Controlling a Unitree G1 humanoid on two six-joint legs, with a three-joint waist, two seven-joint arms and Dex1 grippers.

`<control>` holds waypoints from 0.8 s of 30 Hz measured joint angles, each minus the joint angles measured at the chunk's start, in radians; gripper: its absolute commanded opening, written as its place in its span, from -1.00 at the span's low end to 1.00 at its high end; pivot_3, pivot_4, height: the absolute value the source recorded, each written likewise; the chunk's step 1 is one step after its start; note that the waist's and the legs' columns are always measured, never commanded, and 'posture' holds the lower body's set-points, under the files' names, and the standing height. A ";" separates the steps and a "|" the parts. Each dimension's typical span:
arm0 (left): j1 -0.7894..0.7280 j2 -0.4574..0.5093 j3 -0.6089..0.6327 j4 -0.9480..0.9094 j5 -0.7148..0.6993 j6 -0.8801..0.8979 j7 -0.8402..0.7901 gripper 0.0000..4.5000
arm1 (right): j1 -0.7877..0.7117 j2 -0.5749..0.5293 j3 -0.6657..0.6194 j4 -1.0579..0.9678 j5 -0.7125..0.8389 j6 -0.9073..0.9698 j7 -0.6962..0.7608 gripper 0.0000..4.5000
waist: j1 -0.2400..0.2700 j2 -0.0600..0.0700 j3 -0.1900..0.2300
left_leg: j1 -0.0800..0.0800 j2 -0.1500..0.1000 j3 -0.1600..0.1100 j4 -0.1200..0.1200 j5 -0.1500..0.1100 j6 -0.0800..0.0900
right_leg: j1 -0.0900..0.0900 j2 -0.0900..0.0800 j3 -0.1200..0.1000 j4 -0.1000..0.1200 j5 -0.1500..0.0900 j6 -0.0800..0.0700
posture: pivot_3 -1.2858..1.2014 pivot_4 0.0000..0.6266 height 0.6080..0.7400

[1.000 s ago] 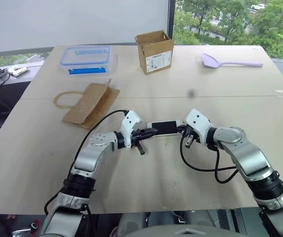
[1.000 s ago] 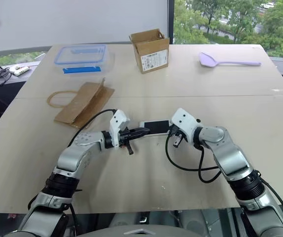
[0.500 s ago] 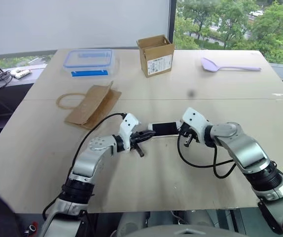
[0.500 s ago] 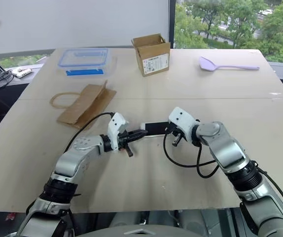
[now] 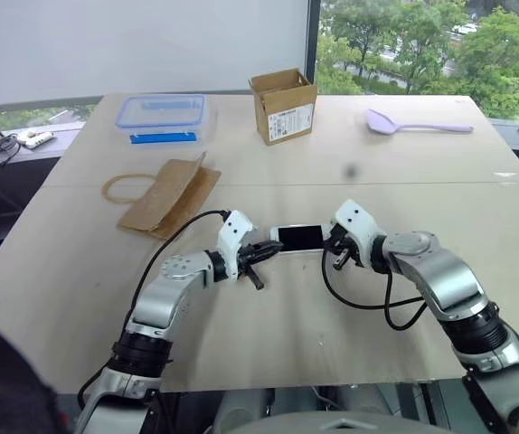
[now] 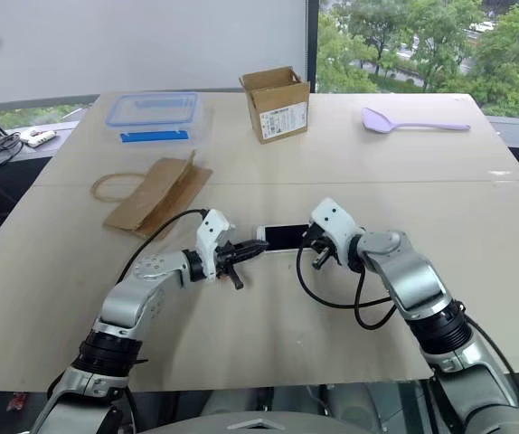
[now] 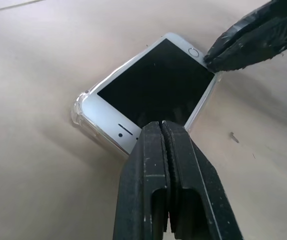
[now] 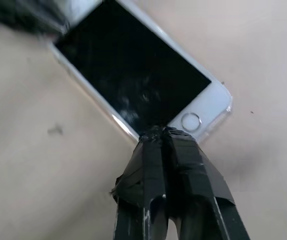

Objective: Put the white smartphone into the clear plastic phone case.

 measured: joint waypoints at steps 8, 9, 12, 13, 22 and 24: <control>-0.003 -0.009 -0.014 -0.015 0.001 0.006 0.008 -0.98 | -0.031 0.101 -0.036 0.118 -0.002 -0.086 -0.108 -1.00 | 0.000 0.001 0.001 | -0.005 0.000 0.002 -0.006 0.000 0.000 | -0.009 -0.001 -0.002 -0.001 0.001 -0.001 | 0.03 -0.52 1.00; -0.004 -0.009 -0.016 -0.018 0.001 0.007 0.008 -0.98 | -0.039 0.114 -0.041 0.135 -0.002 -0.093 -0.121 -1.00 | -0.001 0.002 0.001 | -0.007 0.000 0.003 -0.006 0.000 0.000 | -0.010 -0.002 -0.002 -0.001 0.001 -0.001 | 0.03 -0.52 1.00; -0.004 -0.010 -0.017 -0.020 0.001 0.009 0.010 -0.98 | -0.050 0.122 -0.040 0.151 -0.003 -0.094 -0.135 -1.00 | -0.001 0.002 0.001 | -0.007 0.000 0.003 -0.006 0.000 0.000 | -0.011 -0.002 -0.002 -0.001 0.001 -0.001 | 0.03 -0.52 1.00; -0.004 -0.009 -0.017 -0.020 0.001 0.010 0.010 -0.98 | -0.053 0.119 -0.033 0.154 -0.003 -0.087 -0.135 -1.00 | -0.002 0.002 0.001 | -0.007 0.000 0.003 -0.006 0.000 0.000 | -0.011 -0.002 -0.002 -0.001 0.001 -0.001 | 0.03 -0.52 1.00; 0.010 -0.011 -0.019 -0.030 0.001 -0.004 0.021 -0.98 | -0.025 0.076 -0.006 0.094 0.000 -0.076 -0.125 -1.00 | 0.000 0.002 0.000 | -0.008 0.000 0.003 -0.010 0.000 0.000 | -0.012 -0.002 -0.002 -0.006 0.001 -0.001 | 0.03 -0.52 1.00; 0.016 -0.011 -0.017 -0.035 0.000 -0.016 0.021 -0.98 | 0.010 0.052 -0.004 0.057 0.001 -0.109 -0.115 -1.00 | 0.001 0.002 0.000 | -0.012 0.000 0.003 -0.011 0.000 0.000 | -0.014 -0.002 -0.002 -0.007 0.001 -0.001 | 0.03 -0.52 1.00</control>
